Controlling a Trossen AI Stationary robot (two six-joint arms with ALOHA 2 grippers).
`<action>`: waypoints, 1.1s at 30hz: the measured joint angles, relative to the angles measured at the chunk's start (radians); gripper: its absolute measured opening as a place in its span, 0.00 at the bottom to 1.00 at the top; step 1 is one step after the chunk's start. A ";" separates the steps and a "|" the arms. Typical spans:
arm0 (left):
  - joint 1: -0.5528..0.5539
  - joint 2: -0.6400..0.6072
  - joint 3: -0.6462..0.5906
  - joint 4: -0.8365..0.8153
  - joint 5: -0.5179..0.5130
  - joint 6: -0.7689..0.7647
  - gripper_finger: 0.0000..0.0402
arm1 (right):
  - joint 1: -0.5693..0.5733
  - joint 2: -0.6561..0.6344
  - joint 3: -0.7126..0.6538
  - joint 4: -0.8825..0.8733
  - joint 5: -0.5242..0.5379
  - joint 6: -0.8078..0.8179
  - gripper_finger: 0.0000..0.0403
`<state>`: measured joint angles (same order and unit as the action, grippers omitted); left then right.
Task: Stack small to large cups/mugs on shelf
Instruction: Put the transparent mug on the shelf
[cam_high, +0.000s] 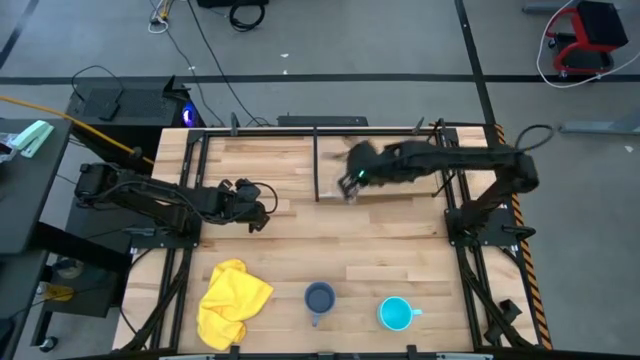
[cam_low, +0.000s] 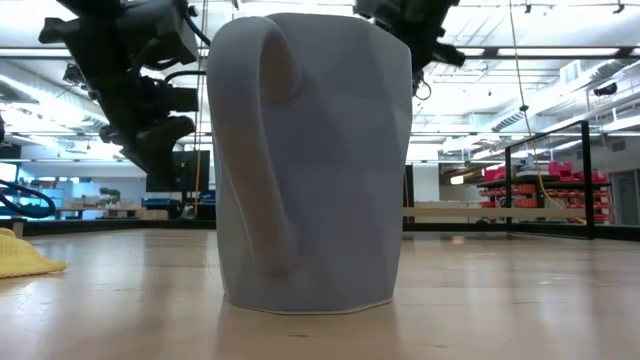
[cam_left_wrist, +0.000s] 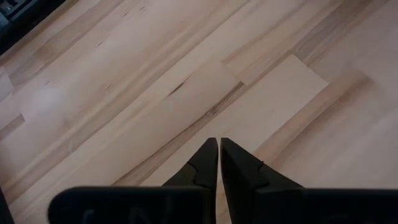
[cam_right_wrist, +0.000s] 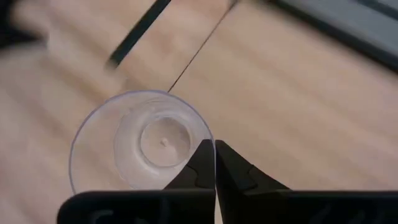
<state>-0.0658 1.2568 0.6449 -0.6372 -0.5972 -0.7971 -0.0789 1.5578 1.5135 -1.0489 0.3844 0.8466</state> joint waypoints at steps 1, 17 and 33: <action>0.000 0.000 0.000 0.004 0.000 0.000 0.05 | -0.025 -0.018 0.001 0.002 0.012 0.010 0.00; 0.009 0.001 0.000 0.104 0.000 0.114 0.07 | -0.293 0.107 0.001 0.014 -0.091 0.035 0.00; 0.047 0.001 0.000 0.107 0.000 0.132 0.05 | -0.291 0.239 0.000 0.066 -0.100 0.010 0.00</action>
<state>-0.0185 1.2575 0.6453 -0.5306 -0.5968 -0.6647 -0.3701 1.7966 1.5139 -0.9827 0.2846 0.8562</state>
